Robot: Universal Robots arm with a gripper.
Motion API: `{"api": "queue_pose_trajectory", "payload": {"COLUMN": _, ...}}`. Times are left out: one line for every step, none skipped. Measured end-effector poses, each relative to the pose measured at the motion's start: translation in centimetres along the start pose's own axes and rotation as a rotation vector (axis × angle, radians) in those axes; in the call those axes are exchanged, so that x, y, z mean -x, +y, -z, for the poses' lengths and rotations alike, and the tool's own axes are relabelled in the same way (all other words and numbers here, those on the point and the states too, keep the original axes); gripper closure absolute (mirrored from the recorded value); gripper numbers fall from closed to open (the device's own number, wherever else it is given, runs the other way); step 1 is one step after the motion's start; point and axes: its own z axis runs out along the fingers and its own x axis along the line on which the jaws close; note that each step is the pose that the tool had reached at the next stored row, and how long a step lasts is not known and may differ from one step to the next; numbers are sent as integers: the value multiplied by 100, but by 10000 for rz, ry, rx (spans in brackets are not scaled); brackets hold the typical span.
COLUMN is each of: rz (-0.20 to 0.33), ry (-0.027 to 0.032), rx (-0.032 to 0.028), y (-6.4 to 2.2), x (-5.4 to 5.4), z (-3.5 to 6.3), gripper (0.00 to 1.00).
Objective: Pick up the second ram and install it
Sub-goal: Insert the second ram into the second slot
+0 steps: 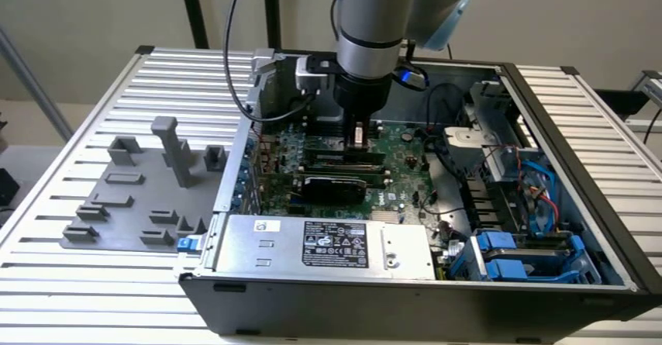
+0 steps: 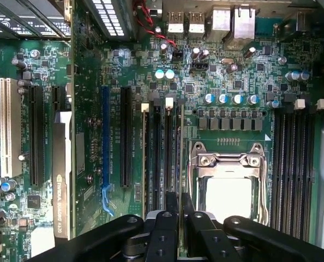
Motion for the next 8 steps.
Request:
{"api": "queue_pose_trajectory", "payload": {"rz": 0, "ry": 3, "rx": 0, "y": -5, "x": -8, "z": -1, "gripper": 86}}
{"api": "queue_pose_trajectory", "payload": {"rz": 0, "ry": 6, "rx": 0, "y": -9, "x": -17, "z": -2, "gripper": 86}}
{"api": "queue_pose_trajectory", "payload": {"rz": -1, "ry": 8, "rx": 0, "y": -14, "x": -25, "z": -4, "gripper": 86}}
{"api": "queue_pose_trajectory", "payload": {"rz": -1, "ry": 9, "rx": 0, "y": -19, "x": -34, "z": -5, "gripper": 86}}
{"api": "queue_pose_trajectory", "payload": {"rz": 0, "ry": 11, "rx": 0, "y": -23, "x": -40, "z": -7, "gripper": 86}}
{"api": "queue_pose_trajectory", "payload": {"rz": 0, "ry": 13, "rx": 0, "y": -26, "x": -45, "z": -10, "gripper": 86}}
{"api": "queue_pose_trajectory", "payload": {"rz": -1, "ry": 11, "rx": -1, "y": -26, "x": -47, "z": -13, "gripper": 86}}
{"api": "queue_pose_trajectory", "payload": {"rz": -1, "ry": 14, "rx": 0, "y": -26, "x": -48, "z": -13, "gripper": 86}}
